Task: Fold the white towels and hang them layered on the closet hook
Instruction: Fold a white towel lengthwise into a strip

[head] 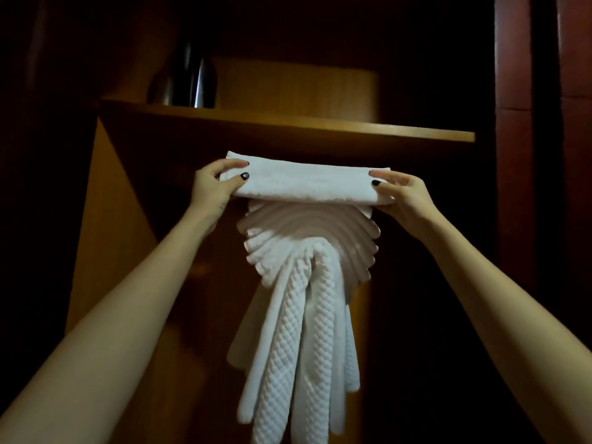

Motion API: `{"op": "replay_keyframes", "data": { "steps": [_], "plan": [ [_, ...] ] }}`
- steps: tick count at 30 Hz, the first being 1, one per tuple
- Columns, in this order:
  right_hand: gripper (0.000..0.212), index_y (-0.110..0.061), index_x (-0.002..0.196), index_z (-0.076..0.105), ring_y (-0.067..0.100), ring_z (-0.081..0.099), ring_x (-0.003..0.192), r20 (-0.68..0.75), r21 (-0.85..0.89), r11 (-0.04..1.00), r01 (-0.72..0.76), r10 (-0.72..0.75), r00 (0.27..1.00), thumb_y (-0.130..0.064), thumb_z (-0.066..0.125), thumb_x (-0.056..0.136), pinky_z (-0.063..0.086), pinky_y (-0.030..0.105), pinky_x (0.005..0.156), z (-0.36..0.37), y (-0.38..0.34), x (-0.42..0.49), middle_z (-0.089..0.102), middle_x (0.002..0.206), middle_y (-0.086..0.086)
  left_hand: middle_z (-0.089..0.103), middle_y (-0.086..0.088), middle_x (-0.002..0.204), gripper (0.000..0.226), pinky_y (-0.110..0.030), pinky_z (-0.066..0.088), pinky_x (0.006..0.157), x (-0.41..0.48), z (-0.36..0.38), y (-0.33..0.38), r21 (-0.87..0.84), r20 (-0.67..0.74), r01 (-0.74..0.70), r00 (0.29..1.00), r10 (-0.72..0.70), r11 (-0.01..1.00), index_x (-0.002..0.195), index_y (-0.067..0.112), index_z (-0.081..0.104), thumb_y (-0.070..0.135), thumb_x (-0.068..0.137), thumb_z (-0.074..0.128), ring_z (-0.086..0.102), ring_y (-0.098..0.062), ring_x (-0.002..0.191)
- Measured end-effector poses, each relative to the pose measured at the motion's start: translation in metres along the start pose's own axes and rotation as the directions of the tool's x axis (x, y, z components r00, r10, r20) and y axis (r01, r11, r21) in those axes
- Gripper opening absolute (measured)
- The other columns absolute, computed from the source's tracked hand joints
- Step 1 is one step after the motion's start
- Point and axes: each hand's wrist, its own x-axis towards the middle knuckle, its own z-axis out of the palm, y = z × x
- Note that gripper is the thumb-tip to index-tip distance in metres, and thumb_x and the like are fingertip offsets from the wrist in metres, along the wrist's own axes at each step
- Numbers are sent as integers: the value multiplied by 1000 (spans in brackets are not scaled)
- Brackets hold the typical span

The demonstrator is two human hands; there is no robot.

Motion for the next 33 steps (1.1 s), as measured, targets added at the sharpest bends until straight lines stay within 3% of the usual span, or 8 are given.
{"op": "replay_keyframes", "data": {
  "steps": [5, 12, 16, 22, 26, 28, 30, 33],
  "plan": [
    [27, 1, 116, 61, 24, 68, 83, -19, -26, 1000, 5, -5, 1000, 7, 51, 92, 57, 35, 75, 8, 6, 39, 66, 95, 15, 66, 0, 109, 20, -28, 52, 92, 29, 10, -15, 15, -11, -16, 1000, 16, 1000, 101, 19, 71, 6, 87, 67, 62, -17, 109],
    [21, 10, 106, 61, 37, 63, 94, -110, 31, 996, -85, 88, 990, 13, 51, 88, 52, 49, 86, 11, 28, 57, 61, 100, 26, 68, 0, 89, 14, -25, 56, 75, 38, 28, -42, -33, -25, 150, 988, -150, 988, 99, 12, 66, 3, 89, 63, 66, -14, 86],
    [14, 16, 95, 63, 35, 63, 84, -76, 42, 983, -177, 179, 981, 5, 61, 87, 49, 40, 72, 5, 52, 49, 63, 88, 24, 68, -9, 87, 3, -28, 57, 70, 30, 25, -52, -85, 27, 367, 930, -367, 926, 92, 3, 63, 3, 89, 64, 69, -19, 83],
    [13, 3, 93, 72, 22, 72, 77, 29, 31, 984, -178, 177, 984, -3, 61, 90, 55, 29, 65, -3, 60, 34, 74, 81, 16, 74, -3, 73, 10, -20, 54, 56, 10, 6, -50, -97, 136, 464, 883, -450, 881, 90, 10, 71, 3, 86, 65, 72, -11, 69],
    [33, -12, 56, 54, 16, 50, 57, 44, -350, 930, -115, 139, 989, -5, 51, 88, 40, 27, 55, 1, 50, 26, 51, 59, 4, 63, 8, 67, 30, -23, 43, 58, 0, 11, -51, 338, 133, 157, 968, -212, 928, 65, 16, 65, 18, 94, 59, 54, -3, 59],
    [36, -14, 56, 49, 22, 52, 73, -24, -651, 759, -17, 2, 1000, -13, 48, 91, 38, 29, 66, 5, 45, 28, 49, 70, 9, 54, 6, 103, 27, -21, 38, 78, 0, 18, -47, 514, 113, -39, 993, -23, 857, 74, 17, 69, 27, 97, 57, 51, -3, 85],
    [31, -8, 81, 71, 31, 52, 113, 9, -810, 568, 146, -236, 972, -19, 47, 98, 41, 36, 91, 13, 43, 28, 60, 108, 16, 45, 8, 124, 23, -19, 32, 94, 2, 25, -42, 510, 242, -163, 970, 41, 845, 106, 18, 72, 32, 98, 56, 48, -7, 113],
    [42, -13, 134, 58, 25, 49, 129, 273, -714, 569, 408, -310, 911, -35, 42, 103, 38, 37, 106, 31, 43, 26, 55, 140, 9, 53, 15, 131, 44, -25, 36, 99, 0, 39, -38, 455, 487, -319, 871, 68, 832, 132, 34, 55, 54, 93, 49, 49, -12, 126]
  ]
}}
